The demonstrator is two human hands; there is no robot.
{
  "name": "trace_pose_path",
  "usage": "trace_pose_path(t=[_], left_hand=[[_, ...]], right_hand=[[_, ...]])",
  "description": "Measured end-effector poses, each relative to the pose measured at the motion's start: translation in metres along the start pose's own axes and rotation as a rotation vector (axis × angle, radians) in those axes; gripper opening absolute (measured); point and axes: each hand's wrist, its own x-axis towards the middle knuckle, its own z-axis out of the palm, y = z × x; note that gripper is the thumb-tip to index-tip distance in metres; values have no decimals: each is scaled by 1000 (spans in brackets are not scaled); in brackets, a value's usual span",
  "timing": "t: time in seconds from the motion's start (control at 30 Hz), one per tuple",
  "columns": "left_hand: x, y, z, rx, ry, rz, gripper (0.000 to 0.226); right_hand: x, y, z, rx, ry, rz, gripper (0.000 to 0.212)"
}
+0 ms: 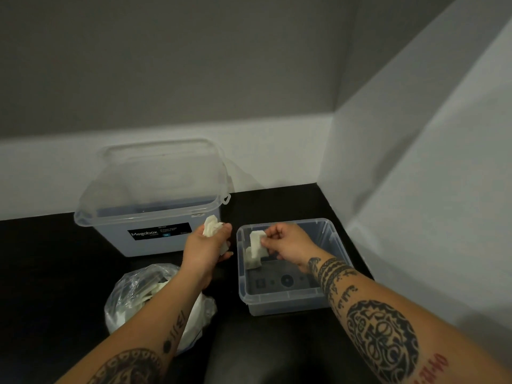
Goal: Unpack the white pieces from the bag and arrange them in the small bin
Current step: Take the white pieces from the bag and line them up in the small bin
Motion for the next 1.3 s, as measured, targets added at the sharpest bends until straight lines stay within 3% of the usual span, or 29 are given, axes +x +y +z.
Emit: trace_pose_path(t=[0.27,0.5,0.8,1.0,1.1,1.3], left_hand=[[-1,-20,1,277,-44,-17,25],[-2,-20,3,250,-56,-46,20],[3,-23,1,219,-39,-66,24],[1,-20,-3,30,-23,-87,26],[0,-14,-8,-141,-85,-99,19],[-3,5,-4,-300,-205,-87,35]], right_hand=[[29,26,29,-269,-6,236,10],[49,31,42,-381,131,298,8],[52,28,45,-538,162,300,31],[45,27,40,-580,168,278,26],[39,25,32,-505,208,268,26],[21,3,13,-282,259,187,31]])
